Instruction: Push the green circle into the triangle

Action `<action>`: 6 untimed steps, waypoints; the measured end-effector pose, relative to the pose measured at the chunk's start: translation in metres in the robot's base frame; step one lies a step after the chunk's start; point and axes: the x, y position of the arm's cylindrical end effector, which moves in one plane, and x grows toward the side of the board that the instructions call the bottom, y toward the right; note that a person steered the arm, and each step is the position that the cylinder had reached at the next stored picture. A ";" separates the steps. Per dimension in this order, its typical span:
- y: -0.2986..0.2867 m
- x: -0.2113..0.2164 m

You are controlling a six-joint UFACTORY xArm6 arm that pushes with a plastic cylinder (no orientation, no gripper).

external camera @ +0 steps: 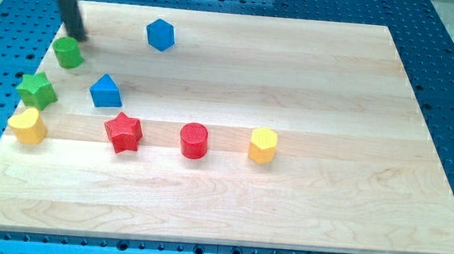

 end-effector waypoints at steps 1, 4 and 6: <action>-0.004 0.025; 0.050 0.049; 0.096 0.101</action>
